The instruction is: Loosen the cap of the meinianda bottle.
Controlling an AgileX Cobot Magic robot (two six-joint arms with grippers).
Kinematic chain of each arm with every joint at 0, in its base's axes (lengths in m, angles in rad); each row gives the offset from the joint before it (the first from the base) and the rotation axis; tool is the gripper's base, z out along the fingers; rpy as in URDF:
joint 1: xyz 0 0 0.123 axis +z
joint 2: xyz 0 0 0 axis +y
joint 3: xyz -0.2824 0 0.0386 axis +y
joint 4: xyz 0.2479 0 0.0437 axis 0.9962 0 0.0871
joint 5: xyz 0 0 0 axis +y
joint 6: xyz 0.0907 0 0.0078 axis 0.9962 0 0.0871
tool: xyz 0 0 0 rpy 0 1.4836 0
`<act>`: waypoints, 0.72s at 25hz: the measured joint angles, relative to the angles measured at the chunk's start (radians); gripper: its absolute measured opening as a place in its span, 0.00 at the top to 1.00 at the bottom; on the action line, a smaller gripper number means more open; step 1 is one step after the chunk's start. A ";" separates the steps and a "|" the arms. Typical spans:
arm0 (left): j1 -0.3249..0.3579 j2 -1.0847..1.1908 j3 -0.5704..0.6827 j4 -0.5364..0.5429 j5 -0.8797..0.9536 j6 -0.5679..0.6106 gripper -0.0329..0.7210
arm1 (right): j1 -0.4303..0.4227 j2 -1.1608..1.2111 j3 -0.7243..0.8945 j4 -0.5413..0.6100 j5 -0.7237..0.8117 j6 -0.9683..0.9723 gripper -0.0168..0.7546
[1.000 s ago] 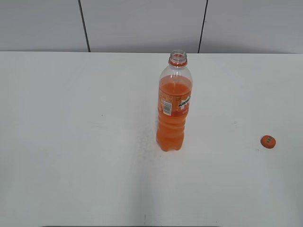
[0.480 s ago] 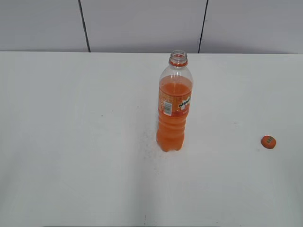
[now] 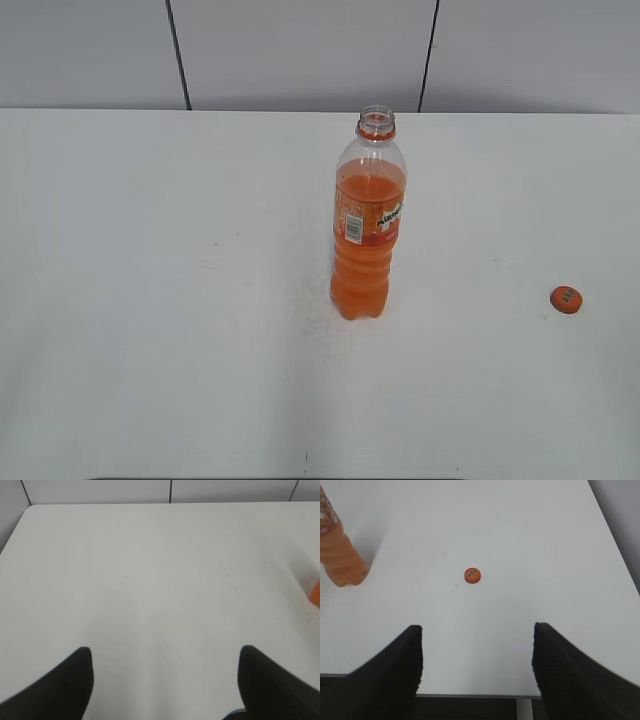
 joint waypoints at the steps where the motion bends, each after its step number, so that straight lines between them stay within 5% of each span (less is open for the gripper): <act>1: 0.000 0.000 0.000 0.000 -0.001 0.000 0.24 | 0.000 -0.001 0.000 0.000 0.000 0.000 0.31; 18: 0.000 0.000 0.000 -0.042 -0.002 0.000 0.24 | 0.000 -0.001 0.000 -0.005 0.000 0.000 0.31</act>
